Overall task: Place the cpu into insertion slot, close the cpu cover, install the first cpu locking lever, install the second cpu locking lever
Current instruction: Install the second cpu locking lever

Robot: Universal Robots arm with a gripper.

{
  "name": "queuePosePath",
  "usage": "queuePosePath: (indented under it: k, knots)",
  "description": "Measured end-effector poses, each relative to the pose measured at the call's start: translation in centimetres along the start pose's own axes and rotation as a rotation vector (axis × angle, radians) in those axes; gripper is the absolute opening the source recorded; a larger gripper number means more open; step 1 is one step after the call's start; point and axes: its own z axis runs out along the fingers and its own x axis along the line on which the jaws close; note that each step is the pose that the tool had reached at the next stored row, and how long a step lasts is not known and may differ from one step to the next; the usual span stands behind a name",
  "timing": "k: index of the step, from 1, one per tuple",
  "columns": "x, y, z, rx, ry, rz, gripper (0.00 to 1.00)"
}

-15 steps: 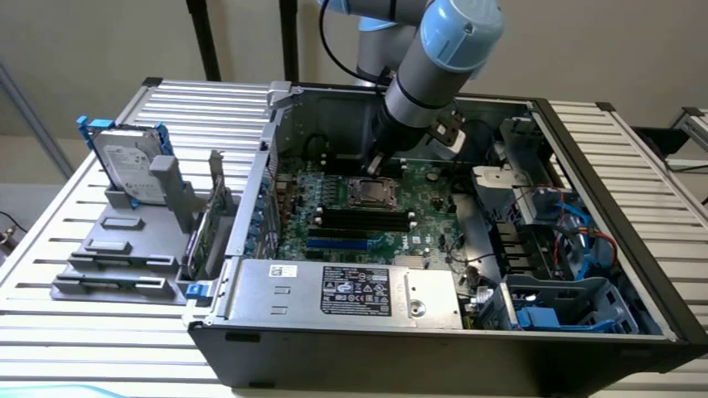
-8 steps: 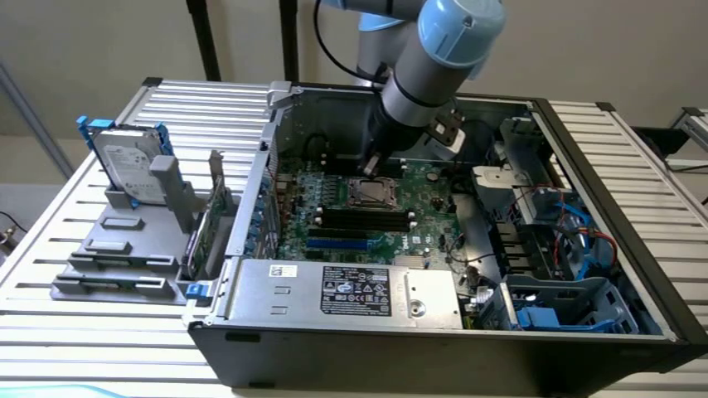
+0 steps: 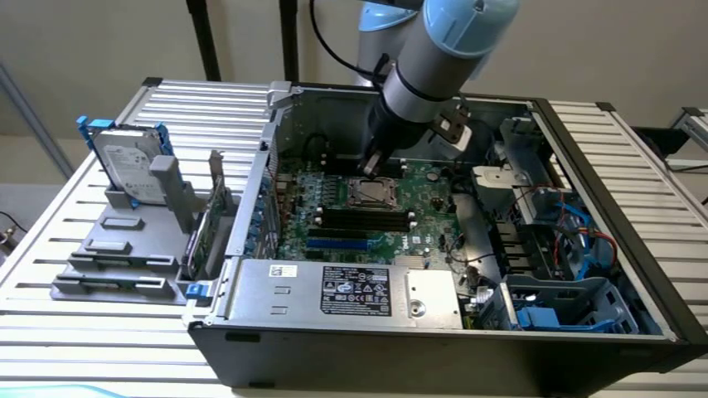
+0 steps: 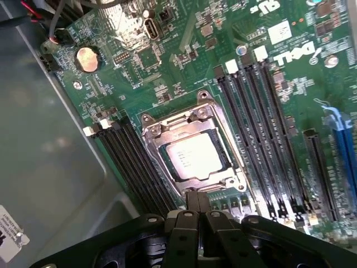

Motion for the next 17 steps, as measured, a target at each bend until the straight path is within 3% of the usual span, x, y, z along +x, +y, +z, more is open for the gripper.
queuePosePath:
  k: [10,17]
  knots:
    - [-2.5,0.30,-1.48,0.0015,-0.0005,0.000,0.11]
    - [-3.5,0.14,-1.66,0.0043,0.0012,0.011,0.11]
